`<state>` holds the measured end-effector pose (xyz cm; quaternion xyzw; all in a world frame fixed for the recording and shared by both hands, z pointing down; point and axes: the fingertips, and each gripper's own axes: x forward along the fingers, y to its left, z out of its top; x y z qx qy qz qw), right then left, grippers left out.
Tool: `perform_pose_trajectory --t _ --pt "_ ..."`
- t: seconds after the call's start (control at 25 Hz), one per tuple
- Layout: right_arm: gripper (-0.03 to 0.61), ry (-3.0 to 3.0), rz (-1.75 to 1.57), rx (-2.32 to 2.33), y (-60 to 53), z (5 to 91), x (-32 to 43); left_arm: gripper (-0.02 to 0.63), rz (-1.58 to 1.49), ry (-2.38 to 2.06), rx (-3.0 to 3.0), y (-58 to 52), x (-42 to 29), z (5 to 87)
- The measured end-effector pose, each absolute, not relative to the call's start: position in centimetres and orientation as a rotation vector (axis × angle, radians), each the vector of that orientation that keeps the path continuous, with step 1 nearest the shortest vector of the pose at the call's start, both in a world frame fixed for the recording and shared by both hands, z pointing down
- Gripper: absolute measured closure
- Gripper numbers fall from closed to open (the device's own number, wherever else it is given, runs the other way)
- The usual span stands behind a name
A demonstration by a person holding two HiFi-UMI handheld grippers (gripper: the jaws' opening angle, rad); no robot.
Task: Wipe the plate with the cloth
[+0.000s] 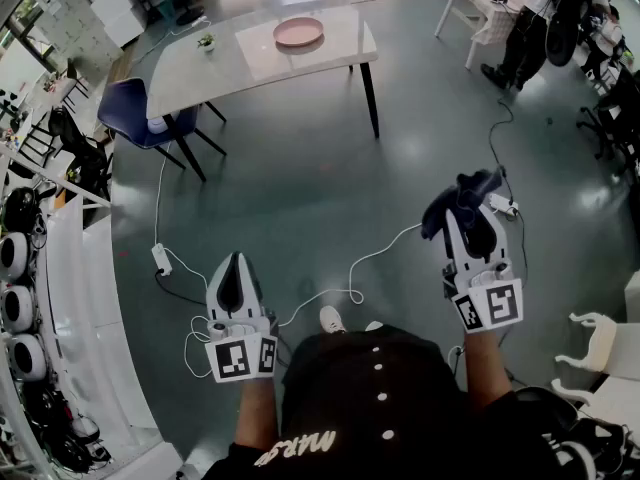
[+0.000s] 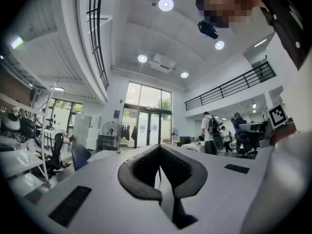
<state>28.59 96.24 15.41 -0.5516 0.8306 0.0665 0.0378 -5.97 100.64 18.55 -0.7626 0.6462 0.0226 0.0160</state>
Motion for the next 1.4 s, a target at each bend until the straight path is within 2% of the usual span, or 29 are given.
perform_pose_trajectory --t 0.36,0.56,0.6,0.68,0.84,1.12,1.4 --pt "0.440 2.513 0.138 -1.659 96.5 15.3 28.4 0.598 0.087 1.987 -2.434 100.7 -5.7 18.9" --pt "0.440 2.534 0.275 -1.645 96.9 14.6 27.7 0.593 0.129 2.045 -2.409 100.3 -6.8 19.3" --pt "0.442 2.540 0.289 -1.627 96.9 14.3 27.6 0.582 0.126 2.048 -2.413 100.0 -6.7 19.3" --pt "0.443 2.543 0.262 -1.581 96.8 14.0 27.0 0.475 0.105 2.049 -2.430 99.5 -6.9 19.6" --pt "0.443 2.527 0.231 -1.572 97.0 14.0 25.0 0.380 0.082 2.039 -2.447 99.1 -8.9 20.1" --pt "0.443 2.490 0.231 -1.622 97.1 14.8 22.1 0.368 0.088 1.996 -2.486 98.0 -11.9 20.8" --pt "0.440 2.505 0.121 -1.707 93.2 17.3 22.4 0.367 0.051 2.009 -2.502 94.8 -11.5 21.9"
